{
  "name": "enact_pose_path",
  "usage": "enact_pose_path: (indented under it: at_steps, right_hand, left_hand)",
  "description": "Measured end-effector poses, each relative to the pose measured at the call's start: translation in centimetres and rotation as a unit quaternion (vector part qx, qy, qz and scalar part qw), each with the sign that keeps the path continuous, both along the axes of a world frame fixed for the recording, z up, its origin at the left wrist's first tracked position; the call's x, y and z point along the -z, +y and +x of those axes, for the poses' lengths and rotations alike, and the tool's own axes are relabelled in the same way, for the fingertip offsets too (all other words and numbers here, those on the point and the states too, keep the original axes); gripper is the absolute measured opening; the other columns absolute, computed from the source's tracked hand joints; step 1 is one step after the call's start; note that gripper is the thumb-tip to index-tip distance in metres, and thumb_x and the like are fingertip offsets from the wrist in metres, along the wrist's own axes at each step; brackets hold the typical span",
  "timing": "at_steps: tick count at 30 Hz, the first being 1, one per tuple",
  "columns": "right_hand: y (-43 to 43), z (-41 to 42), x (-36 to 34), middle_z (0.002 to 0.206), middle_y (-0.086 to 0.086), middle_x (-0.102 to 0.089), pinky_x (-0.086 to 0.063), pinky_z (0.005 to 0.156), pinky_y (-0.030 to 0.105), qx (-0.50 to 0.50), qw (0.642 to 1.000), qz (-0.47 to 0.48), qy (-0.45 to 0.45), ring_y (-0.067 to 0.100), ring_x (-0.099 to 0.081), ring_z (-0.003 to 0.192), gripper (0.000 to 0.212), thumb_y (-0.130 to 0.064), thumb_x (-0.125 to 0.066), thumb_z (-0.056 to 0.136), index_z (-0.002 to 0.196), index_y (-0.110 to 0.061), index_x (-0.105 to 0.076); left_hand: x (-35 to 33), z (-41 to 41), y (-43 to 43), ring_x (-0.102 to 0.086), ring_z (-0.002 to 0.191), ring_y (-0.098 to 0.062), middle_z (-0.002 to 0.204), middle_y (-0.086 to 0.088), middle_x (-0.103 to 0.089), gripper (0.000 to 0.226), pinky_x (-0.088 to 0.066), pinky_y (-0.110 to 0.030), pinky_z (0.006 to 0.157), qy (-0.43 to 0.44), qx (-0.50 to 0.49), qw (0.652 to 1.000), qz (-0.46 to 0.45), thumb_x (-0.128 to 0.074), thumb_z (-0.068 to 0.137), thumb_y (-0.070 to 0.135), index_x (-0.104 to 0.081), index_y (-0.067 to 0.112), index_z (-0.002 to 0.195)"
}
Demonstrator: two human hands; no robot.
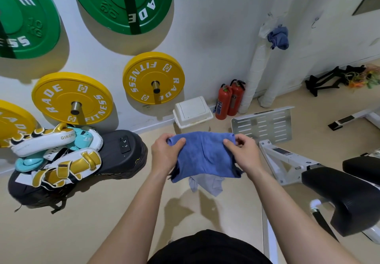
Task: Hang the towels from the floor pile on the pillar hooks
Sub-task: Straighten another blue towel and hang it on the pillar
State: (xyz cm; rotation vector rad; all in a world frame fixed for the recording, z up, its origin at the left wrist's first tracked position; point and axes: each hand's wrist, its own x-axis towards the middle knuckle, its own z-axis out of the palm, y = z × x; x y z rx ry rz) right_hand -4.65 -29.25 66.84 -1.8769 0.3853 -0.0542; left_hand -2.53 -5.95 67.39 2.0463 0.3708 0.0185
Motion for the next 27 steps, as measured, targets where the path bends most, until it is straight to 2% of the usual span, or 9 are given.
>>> enact_pose_path:
  at_steps: [4, 6, 9, 11, 15, 19, 22, 24, 27]
  right_hand:
    - [2.6, -0.5, -0.2, 0.066, -0.011, -0.064, -0.044, 0.06, 0.022, -0.044, 0.999, -0.008, -0.008, 0.001, -0.054, 0.055, 0.01, -0.023, -0.076, 0.083, 0.077, -0.023, -0.068]
    - [3.6, -0.6, -0.4, 0.072, -0.01, -0.066, -0.047, 0.06, 0.023, -0.051, 0.999, -0.004, -0.006, 0.0, -0.056, 0.055, 0.006, -0.024, -0.075, 0.084, 0.082, -0.023, -0.069]
    - [4.3, -0.8, -0.7, 0.078, -0.008, -0.068, -0.057, 0.062, 0.032, -0.047, 0.999, 0.006, -0.008, 0.008, -0.062, 0.058, 0.004, -0.025, -0.074, 0.085, 0.087, -0.025, -0.071]
    - [4.3, -0.9, -0.7, 0.076, -0.011, -0.069, -0.056, 0.062, 0.03, -0.048, 0.999, 0.007, -0.013, 0.011, -0.062, 0.058, 0.005, -0.024, -0.073, 0.085, 0.089, -0.027, -0.073]
    - [4.2, -1.2, -0.8, 0.081, -0.011, -0.072, -0.045, 0.058, 0.014, -0.076, 0.997, -0.021, -0.02, 0.003, -0.059, 0.059, 0.012, -0.025, -0.071, 0.086, 0.098, -0.026, -0.075]
    - [3.9, -1.3, -0.5, 0.091, -0.009, -0.072, -0.053, 0.067, 0.021, -0.11, 0.994, -0.024, -0.012, 0.005, -0.066, 0.076, 0.027, -0.037, -0.082, 0.074, 0.098, -0.032, -0.07]
    - [2.8, -1.0, -0.7, 0.094, -0.01, -0.069, -0.056, 0.071, 0.027, -0.141, 0.989, -0.05, -0.003, 0.008, -0.066, 0.082, 0.031, -0.039, -0.085, 0.071, 0.096, -0.033, -0.067]
    - [2.0, -0.6, -1.0, 0.092, -0.011, -0.069, -0.056, 0.073, 0.032, -0.16, 0.985, -0.066, -0.003, 0.009, -0.066, 0.08, 0.02, -0.03, -0.08, 0.078, 0.095, -0.031, -0.068]
    - [1.0, 0.0, -1.6, 0.09, -0.011, -0.071, -0.054, 0.075, 0.029, -0.181, 0.98, -0.081, -0.01, 0.008, -0.065, 0.08, 0.017, -0.017, -0.07, 0.086, 0.094, -0.031, -0.068]
  left_hand:
    - [-0.2, -1.0, -3.3, -0.071, 0.082, -0.023, 0.083, 0.008, -0.07, 0.011, -0.061, -0.048, 0.075, 0.023, 0.061, 0.993, -0.096, -0.073, 0.079, 0.033, -0.073, 0.027, 0.088]
    - [-0.5, -1.4, -4.5, -0.072, 0.083, -0.027, 0.083, 0.004, -0.07, 0.007, -0.061, -0.05, 0.074, 0.028, 0.081, 0.988, -0.131, -0.071, 0.083, 0.027, -0.074, 0.032, 0.087]
    - [-0.8, -1.7, -5.1, -0.072, 0.083, -0.032, 0.083, 0.001, -0.072, 0.019, -0.061, -0.051, 0.076, 0.027, 0.115, 0.982, -0.147, -0.063, 0.088, 0.025, -0.073, 0.042, 0.085]
    - [-0.9, -1.8, -5.0, -0.072, 0.085, -0.032, 0.087, -0.001, -0.074, 0.024, -0.061, -0.051, 0.078, 0.032, 0.134, 0.98, -0.142, -0.057, 0.094, 0.022, -0.074, 0.04, 0.091]
    - [-1.0, -2.0, -5.0, -0.071, 0.091, -0.025, 0.095, -0.003, -0.076, 0.034, -0.061, -0.047, 0.083, 0.036, 0.171, 0.978, -0.112, -0.045, 0.097, 0.017, -0.076, 0.029, 0.104]
    - [-0.9, -1.8, -4.8, -0.072, 0.099, -0.013, 0.105, 0.001, -0.077, 0.045, -0.059, -0.038, 0.09, 0.05, 0.162, 0.977, -0.131, -0.04, 0.096, -0.003, -0.072, 0.017, 0.119]
    - [-1.5, -2.1, -4.7, -0.072, 0.088, -0.01, 0.104, -0.005, -0.076, 0.044, -0.058, -0.025, 0.077, 0.074, 0.173, 0.965, -0.182, -0.04, 0.096, -0.008, -0.067, 0.013, 0.124]
    - [-1.6, -2.1, -4.3, -0.072, 0.086, -0.011, 0.099, -0.001, -0.076, 0.037, -0.059, -0.027, 0.073, 0.075, 0.186, 0.962, -0.184, -0.049, 0.095, -0.004, -0.067, 0.02, 0.116]
    - [-1.3, -1.7, -3.3, -0.064, 0.077, -0.012, 0.09, 0.006, -0.071, 0.025, -0.052, -0.027, 0.069, 0.014, 0.164, 0.984, -0.068, -0.07, 0.083, 0.01, -0.069, 0.029, 0.099]
